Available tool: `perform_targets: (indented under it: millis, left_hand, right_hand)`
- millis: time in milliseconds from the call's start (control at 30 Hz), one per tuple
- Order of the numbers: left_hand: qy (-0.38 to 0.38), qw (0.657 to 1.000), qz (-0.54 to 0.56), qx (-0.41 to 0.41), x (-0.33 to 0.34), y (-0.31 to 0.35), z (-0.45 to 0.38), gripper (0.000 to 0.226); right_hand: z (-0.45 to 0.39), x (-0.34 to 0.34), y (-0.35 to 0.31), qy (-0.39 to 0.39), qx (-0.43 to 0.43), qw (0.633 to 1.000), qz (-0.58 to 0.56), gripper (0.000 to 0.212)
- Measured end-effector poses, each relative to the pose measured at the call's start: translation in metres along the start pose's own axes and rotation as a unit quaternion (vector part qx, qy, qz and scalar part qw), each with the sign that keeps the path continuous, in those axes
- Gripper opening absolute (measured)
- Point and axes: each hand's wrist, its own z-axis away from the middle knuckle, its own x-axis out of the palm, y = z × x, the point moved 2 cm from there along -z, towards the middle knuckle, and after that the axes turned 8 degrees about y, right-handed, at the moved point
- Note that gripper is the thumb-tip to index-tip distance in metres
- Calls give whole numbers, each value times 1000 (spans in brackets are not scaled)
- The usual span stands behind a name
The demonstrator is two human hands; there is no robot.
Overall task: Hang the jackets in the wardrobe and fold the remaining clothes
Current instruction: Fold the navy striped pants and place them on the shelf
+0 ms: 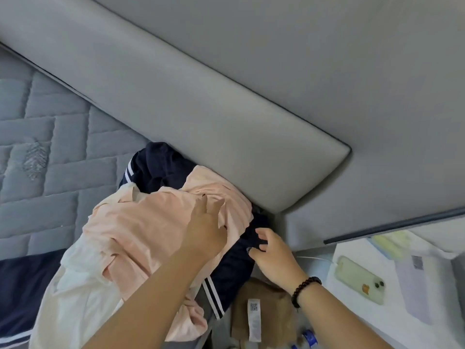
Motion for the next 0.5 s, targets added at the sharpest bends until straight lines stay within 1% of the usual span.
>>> perform_targets:
  millis: [67, 133, 167, 200, 233, 300, 333, 367, 400, 467, 500]
  left_hand:
    - [38, 995, -95, 18, 6, -21, -29, 79]
    - [40, 978, -205, 18, 13, -47, -51, 87]
    - [29, 969, -246, 12, 16, -60, -60, 86]
    - [15, 961, -276, 6, 18, -72, -67, 82]
    - [4, 955, -298, 3, 19, -82, -72, 72]
    - [5, 949, -316, 12, 16, -91, -77, 42]
    - [19, 952, -305, 21, 13, -91, -76, 31]
    - [43, 960, -275, 34, 10, -90, -74, 26]
    - [69, 971, -222, 48, 6, -87, -69, 26]
    - [109, 990, -65, 68, -5, -75, -49, 27]
    - [117, 990, 6, 75, -11, -66, -34, 26]
  right_hand:
    - [-30, 15, -6, 18, -16, 1000, 7, 53]
    - [-53, 29, -10, 38, -34, 999, 10, 55]
    - [-62, 35, -12, 48, -48, 998, 14, 58]
    - [-69, 42, -13, 59, -69, 995, 29, 62]
    - [-73, 47, -15, 70, -105, 990, 66, 65]
    - [-79, 57, -20, 81, -205, 959, 180, 70]
    - [-81, 61, -22, 76, -249, 941, 218, 76]
    - [-82, 65, -24, 65, -272, 931, 234, 84]
    - [-83, 69, -27, 55, -286, 928, 233, 92]
    - [-84, 75, -32, 48, -305, 929, 203, 101]
    - [-82, 77, -36, 40, -299, 938, 173, 103]
